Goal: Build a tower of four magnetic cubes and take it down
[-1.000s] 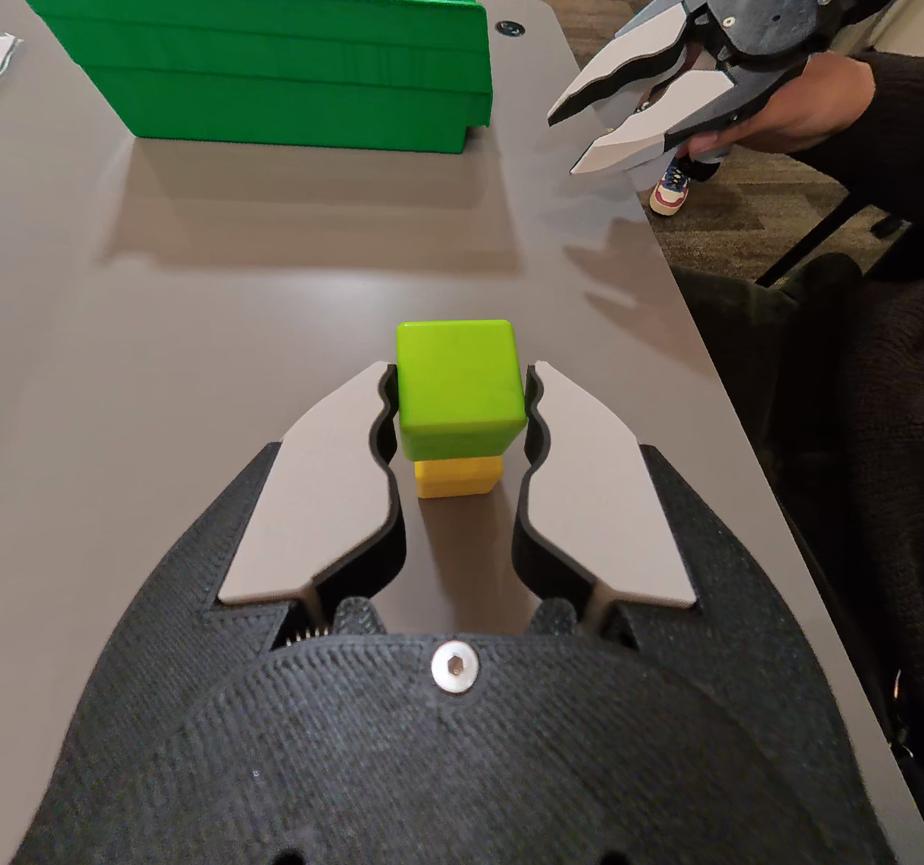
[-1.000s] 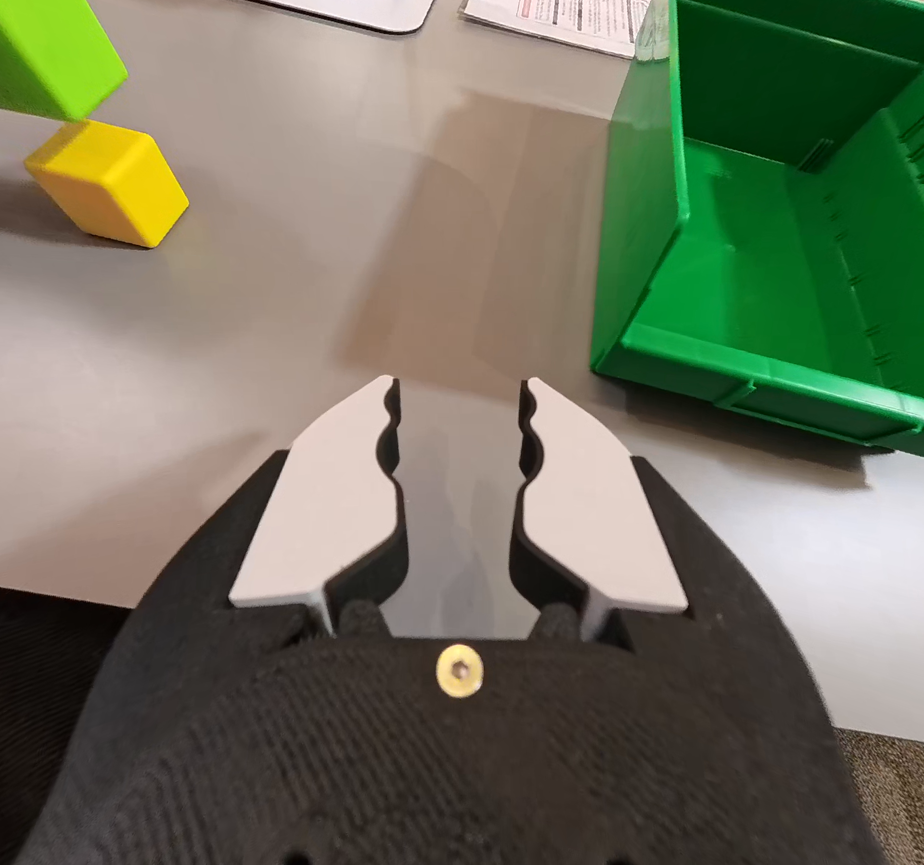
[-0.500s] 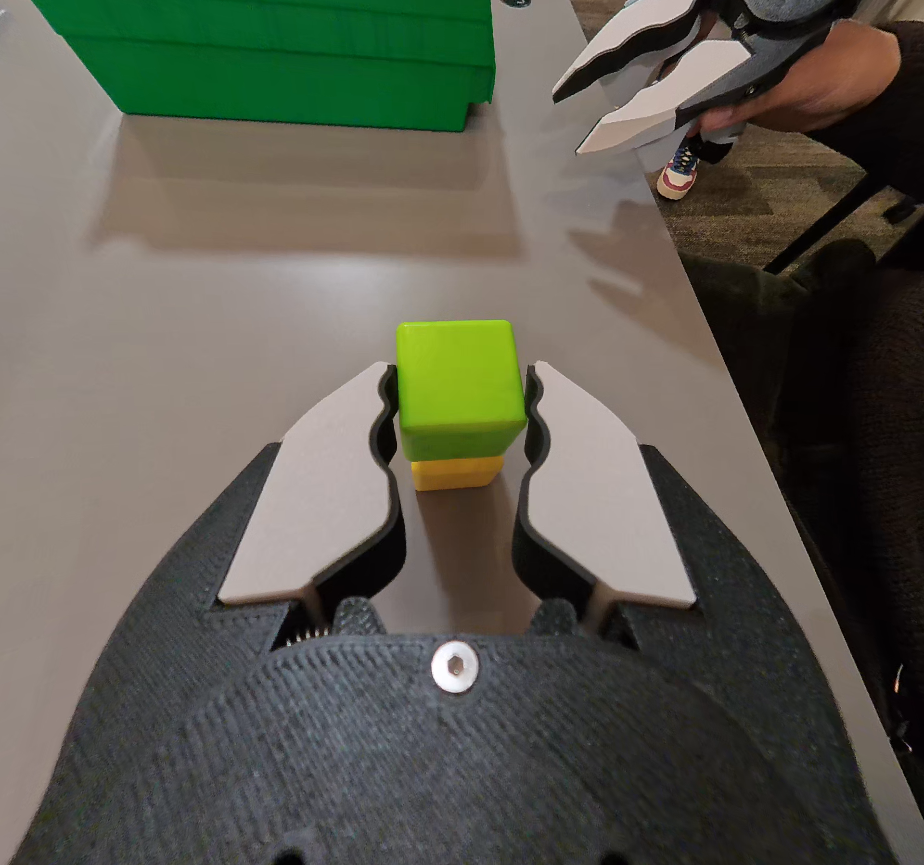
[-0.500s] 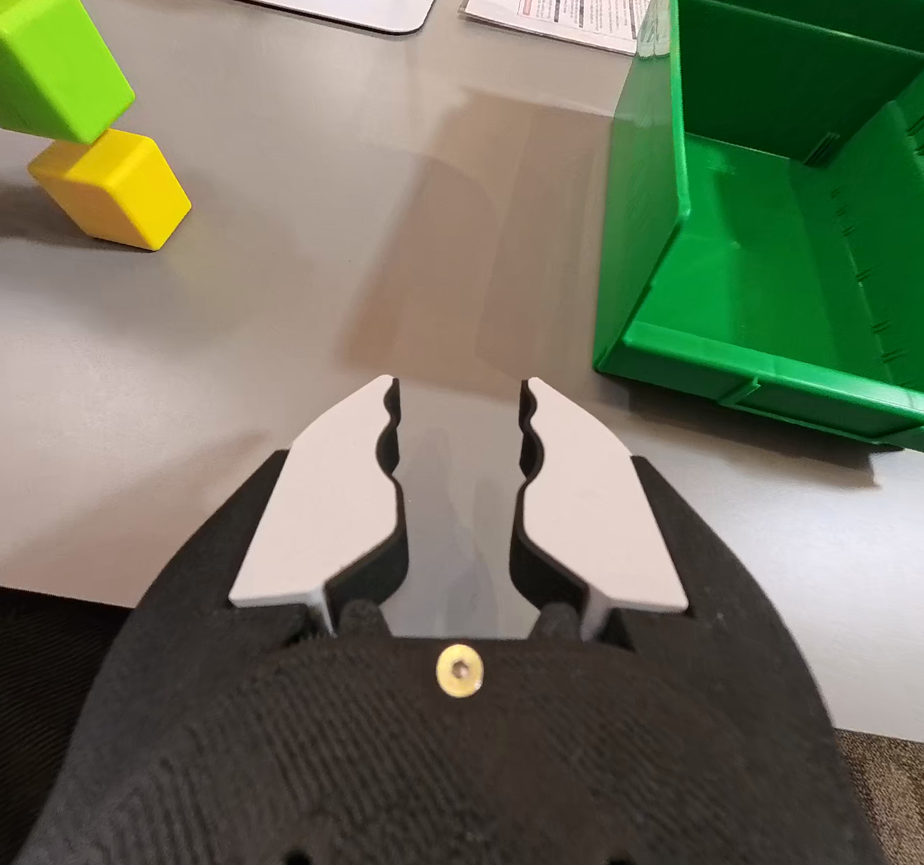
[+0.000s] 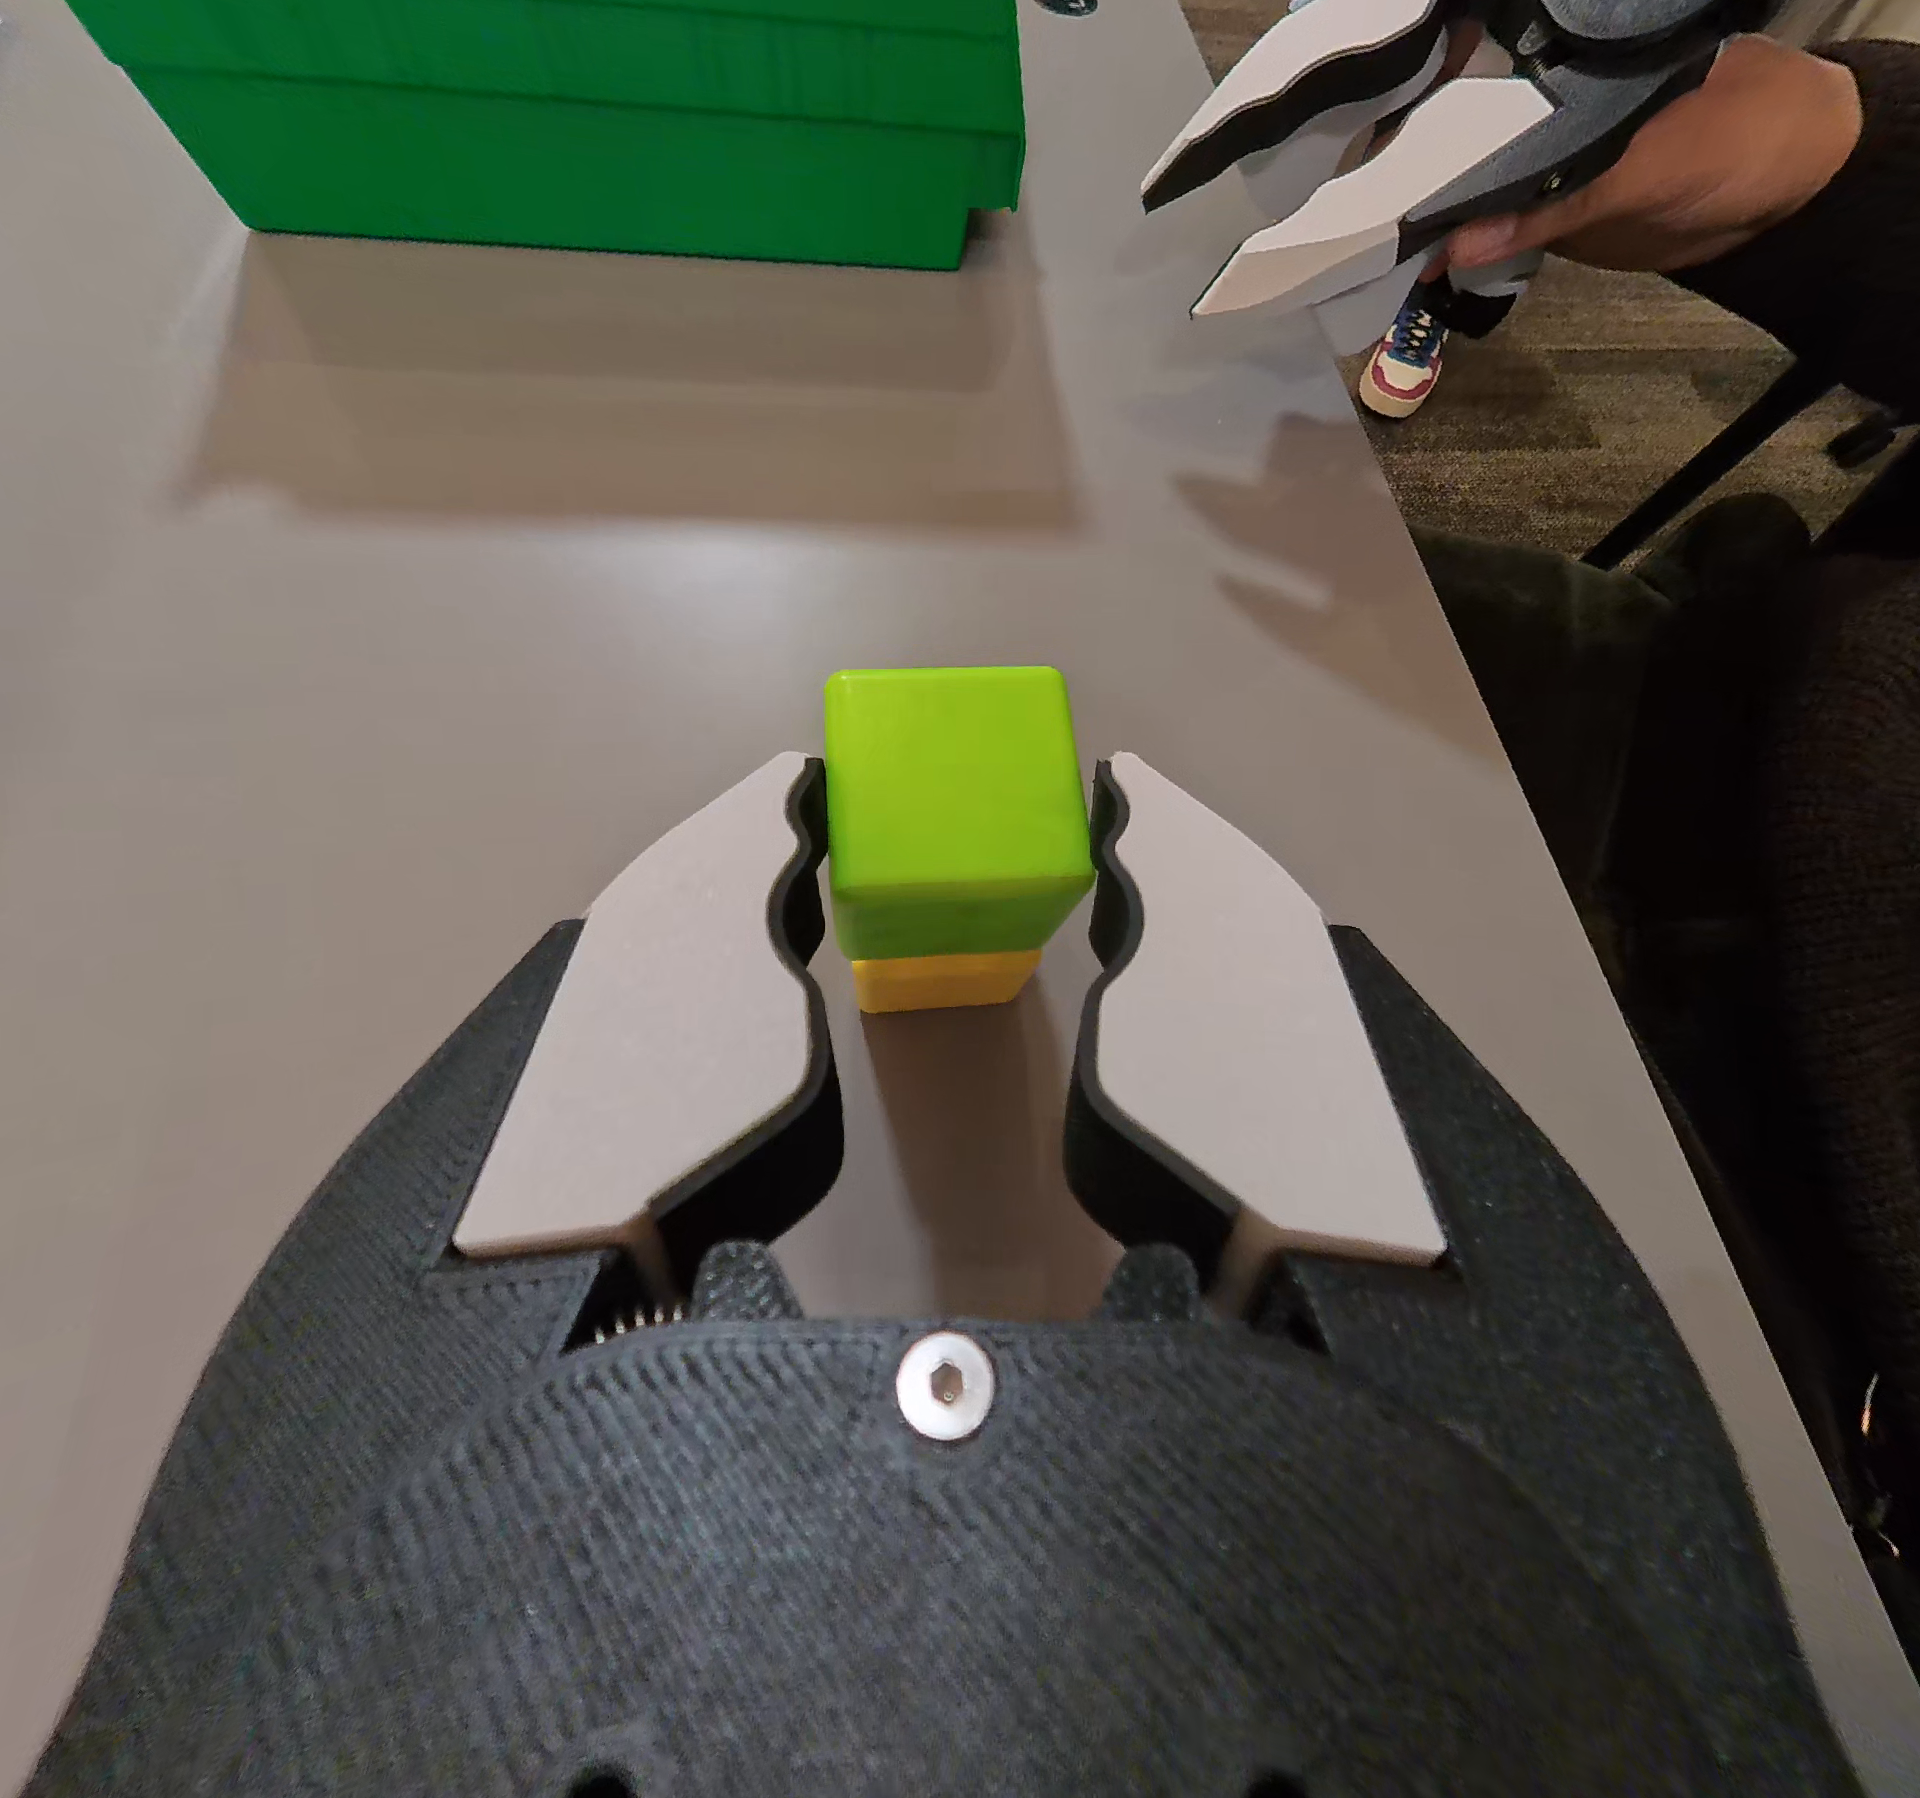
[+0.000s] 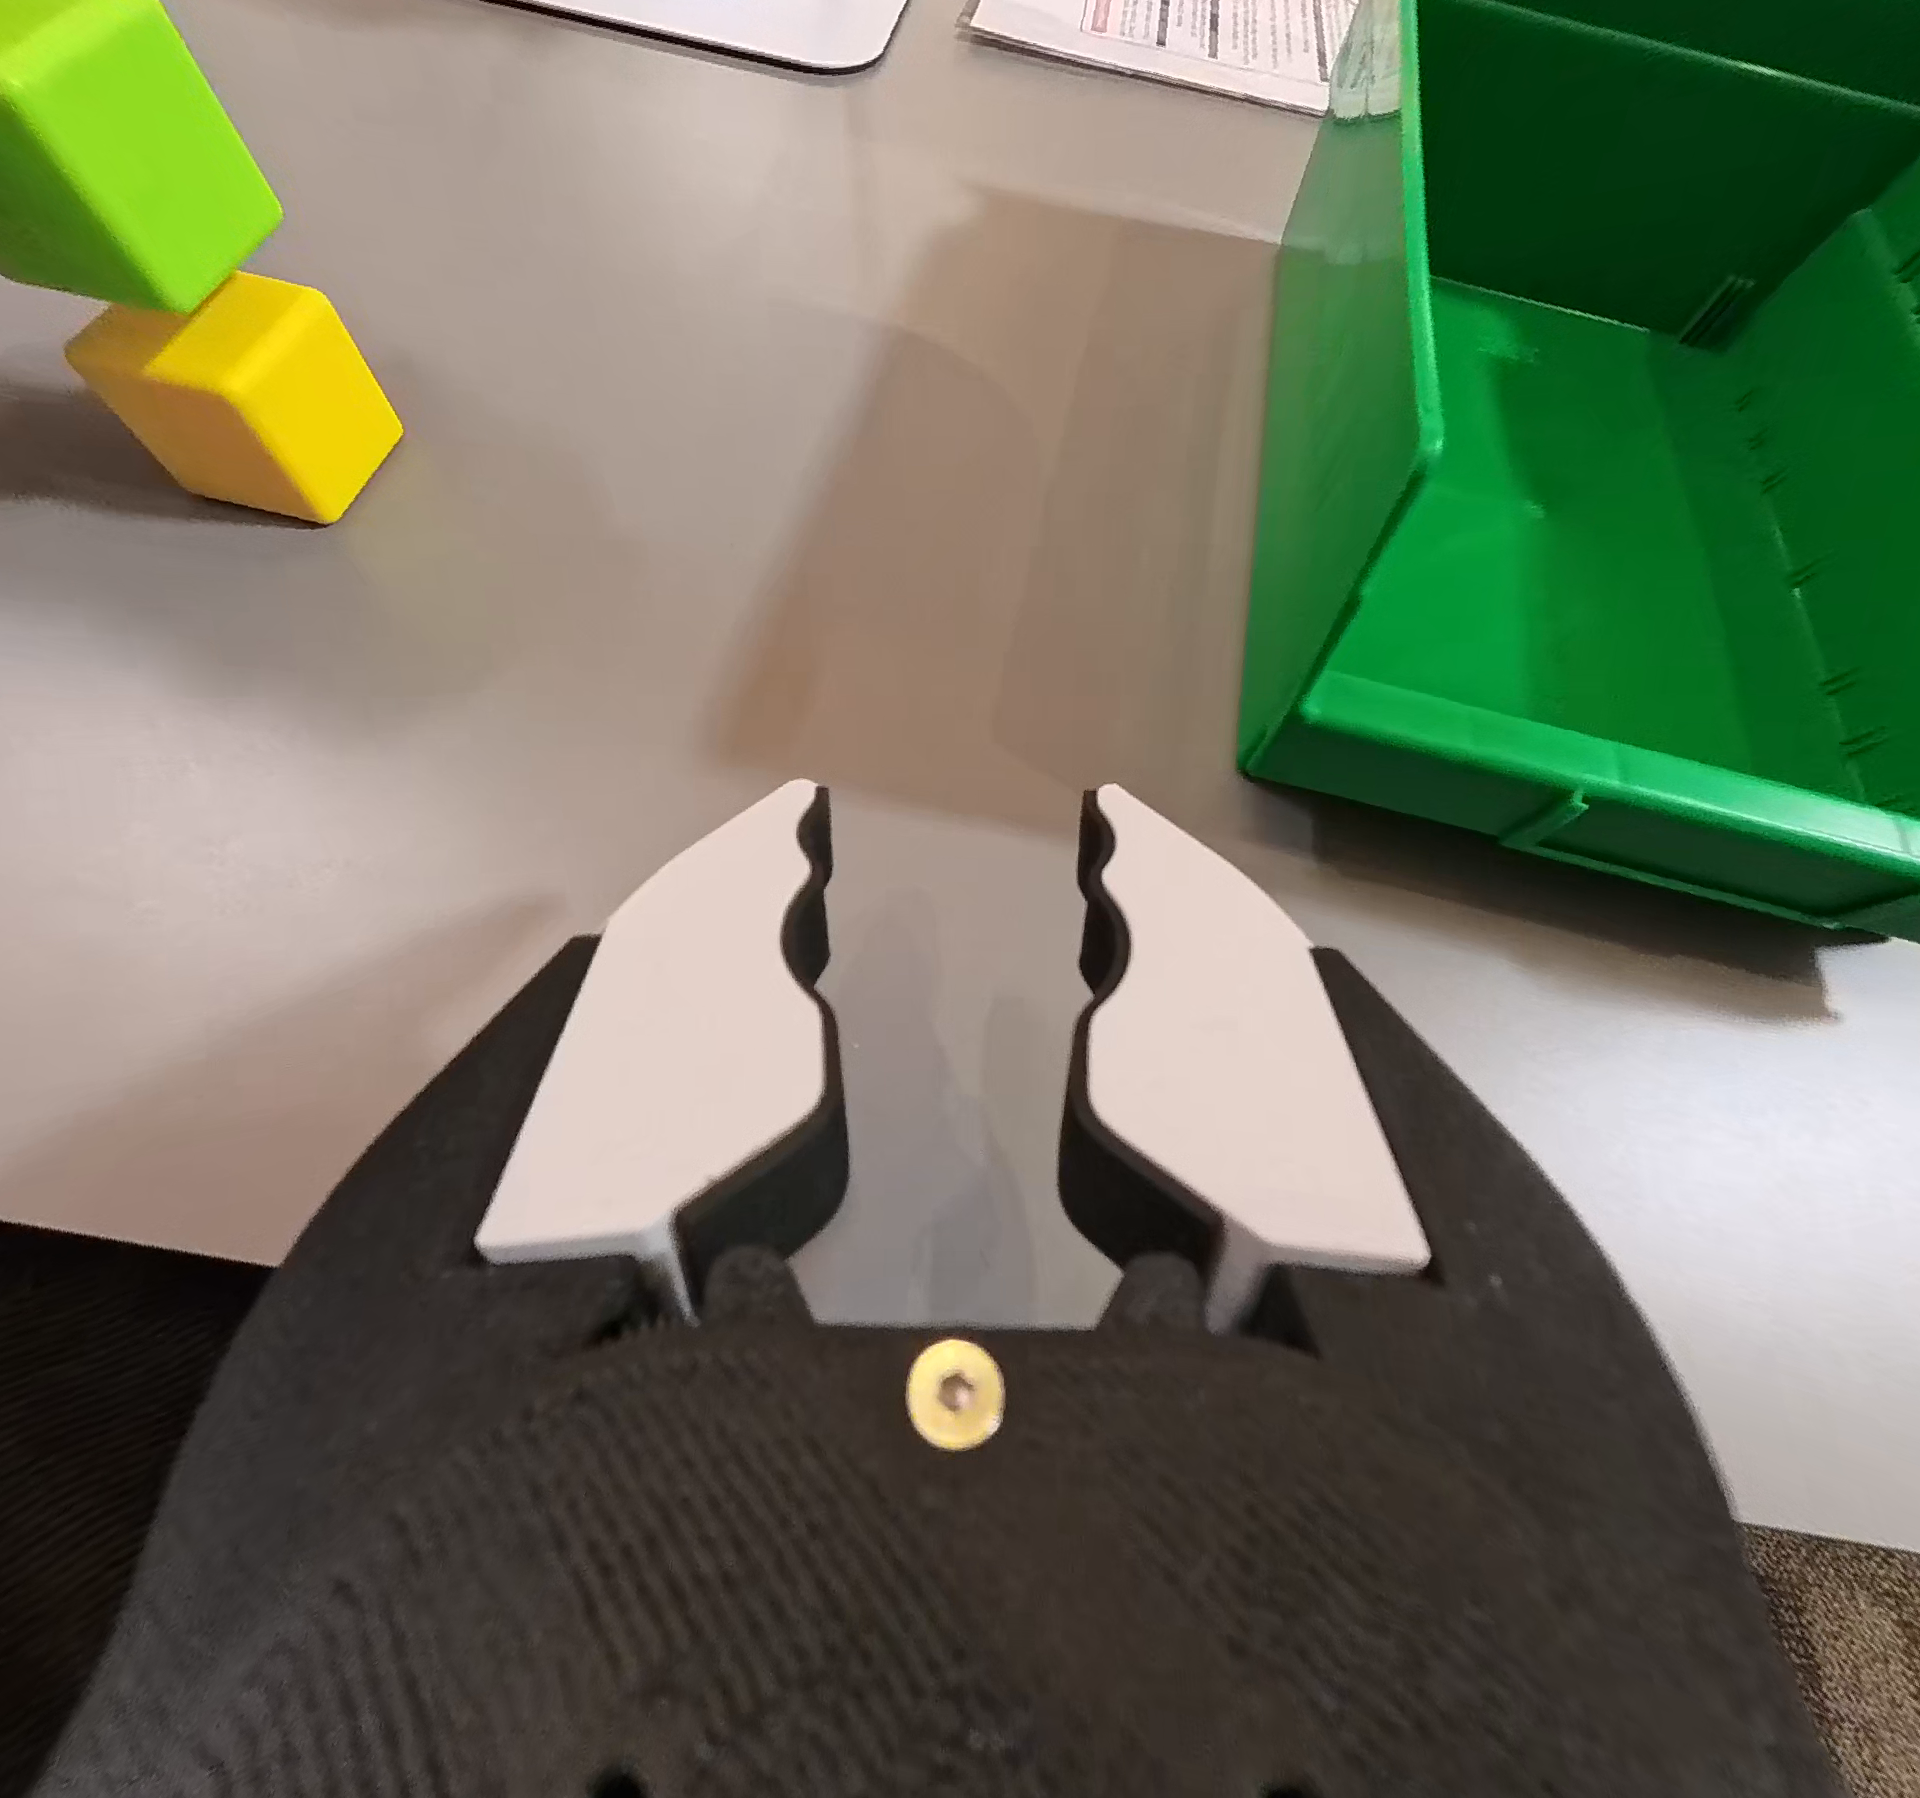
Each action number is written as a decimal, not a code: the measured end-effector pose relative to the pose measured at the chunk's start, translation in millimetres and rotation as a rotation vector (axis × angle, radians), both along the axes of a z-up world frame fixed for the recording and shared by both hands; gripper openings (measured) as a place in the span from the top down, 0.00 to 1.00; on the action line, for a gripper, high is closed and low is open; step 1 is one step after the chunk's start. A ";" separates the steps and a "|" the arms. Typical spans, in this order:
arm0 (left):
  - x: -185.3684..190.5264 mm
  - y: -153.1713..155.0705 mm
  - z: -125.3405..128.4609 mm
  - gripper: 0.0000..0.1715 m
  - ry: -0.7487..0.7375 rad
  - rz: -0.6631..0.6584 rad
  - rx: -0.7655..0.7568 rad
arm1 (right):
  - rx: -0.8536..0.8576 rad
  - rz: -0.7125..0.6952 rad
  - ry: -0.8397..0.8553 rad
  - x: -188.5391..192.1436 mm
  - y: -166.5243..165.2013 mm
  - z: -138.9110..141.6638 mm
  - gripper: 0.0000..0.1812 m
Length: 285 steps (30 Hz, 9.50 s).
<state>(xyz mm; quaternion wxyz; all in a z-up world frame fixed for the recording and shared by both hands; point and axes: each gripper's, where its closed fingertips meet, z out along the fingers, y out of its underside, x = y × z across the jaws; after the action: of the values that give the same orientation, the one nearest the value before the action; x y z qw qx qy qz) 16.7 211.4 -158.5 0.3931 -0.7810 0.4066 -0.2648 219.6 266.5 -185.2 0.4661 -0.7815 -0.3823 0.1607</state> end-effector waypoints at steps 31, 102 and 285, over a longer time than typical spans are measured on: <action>-6.2 -5.5 -10.0 0.70 0.007 -0.012 -0.022 | -0.004 0.006 0.003 -2.0 0.0 -0.2 0.74; -468.0 -174.3 -31.1 0.70 0.019 2.005 -0.274 | -0.076 0.621 0.383 -190.1 -29.1 88.6 0.67; -410.3 -282.8 -51.2 0.61 0.651 1.697 -0.465 | -0.262 0.703 0.346 -164.7 -39.1 43.3 0.72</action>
<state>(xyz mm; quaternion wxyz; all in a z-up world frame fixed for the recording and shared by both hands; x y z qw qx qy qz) -393.6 -71.4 -209.7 0.1559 -0.9111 -0.2722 0.2673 54.9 227.4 -141.9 0.3368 -0.6174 -0.5185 0.4864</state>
